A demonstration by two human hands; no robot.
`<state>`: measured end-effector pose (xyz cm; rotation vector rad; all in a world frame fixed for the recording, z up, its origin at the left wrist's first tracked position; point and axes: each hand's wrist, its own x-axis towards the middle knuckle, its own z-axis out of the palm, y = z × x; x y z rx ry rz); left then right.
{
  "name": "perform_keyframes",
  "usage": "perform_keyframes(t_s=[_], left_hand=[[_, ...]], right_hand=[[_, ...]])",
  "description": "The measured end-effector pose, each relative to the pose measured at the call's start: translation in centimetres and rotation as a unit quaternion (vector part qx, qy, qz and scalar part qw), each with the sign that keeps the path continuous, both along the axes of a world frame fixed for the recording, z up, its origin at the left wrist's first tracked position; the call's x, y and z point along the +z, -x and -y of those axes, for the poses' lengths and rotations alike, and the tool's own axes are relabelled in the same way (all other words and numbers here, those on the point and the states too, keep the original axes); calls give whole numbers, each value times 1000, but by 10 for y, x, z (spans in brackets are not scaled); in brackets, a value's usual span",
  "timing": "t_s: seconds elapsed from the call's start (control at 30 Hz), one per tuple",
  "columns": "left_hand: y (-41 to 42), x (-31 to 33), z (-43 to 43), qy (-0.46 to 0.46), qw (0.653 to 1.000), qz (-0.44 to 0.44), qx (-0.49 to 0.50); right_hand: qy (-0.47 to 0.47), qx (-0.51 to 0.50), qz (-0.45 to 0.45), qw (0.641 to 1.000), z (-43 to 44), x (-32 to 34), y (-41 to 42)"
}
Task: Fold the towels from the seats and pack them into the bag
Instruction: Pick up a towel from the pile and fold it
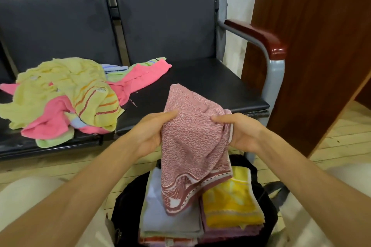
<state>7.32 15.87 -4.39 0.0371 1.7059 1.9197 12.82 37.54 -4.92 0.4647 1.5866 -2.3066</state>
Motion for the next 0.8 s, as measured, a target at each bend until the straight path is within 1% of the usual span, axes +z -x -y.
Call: perform_keyframes(t_s=[0.07, 0.13, 0.23, 0.3, 0.37, 0.43, 0.5, 0.53, 0.6, 0.7, 0.73, 0.8], left_hand=[[2, 1, 2, -29, 999, 18, 37], [4, 5, 6, -55, 997, 21, 55], [6, 13, 13, -77, 995, 2, 61], [5, 22, 18, -90, 994, -25, 50], [5, 32, 24, -129, 989, -55, 39], [5, 42, 32, -197, 977, -67, 47], [9, 48, 40, -246, 964, -72, 75], [11, 49, 42, -249, 961, -73, 94], [16, 45, 45, -211, 967, -59, 131], [20, 34, 43, -138, 976, -13, 170], [21, 33, 43, -124, 977, -5, 173], [22, 34, 43, -132, 976, -13, 173]], right_hand=[[3, -3, -19, 1000, 4, 4, 0], [8, -16, -40, 999, 6, 9, 1], [10, -23, -64, 998, 6, 21, 1], [15, -31, -81, 996, 5, 28, -1], [46, -36, -120, 991, 1, 34, -3], [94, -40, -169, 980, -4, 40, -5], [136, -70, -213, 965, -10, 45, -7], [142, -86, -221, 961, -12, 47, -7], [111, -107, -200, 968, -13, 44, -5], [19, -140, -105, 984, -8, 33, 4], [8, -148, -83, 985, -7, 29, 7], [24, -171, -72, 982, -7, 28, 9]])
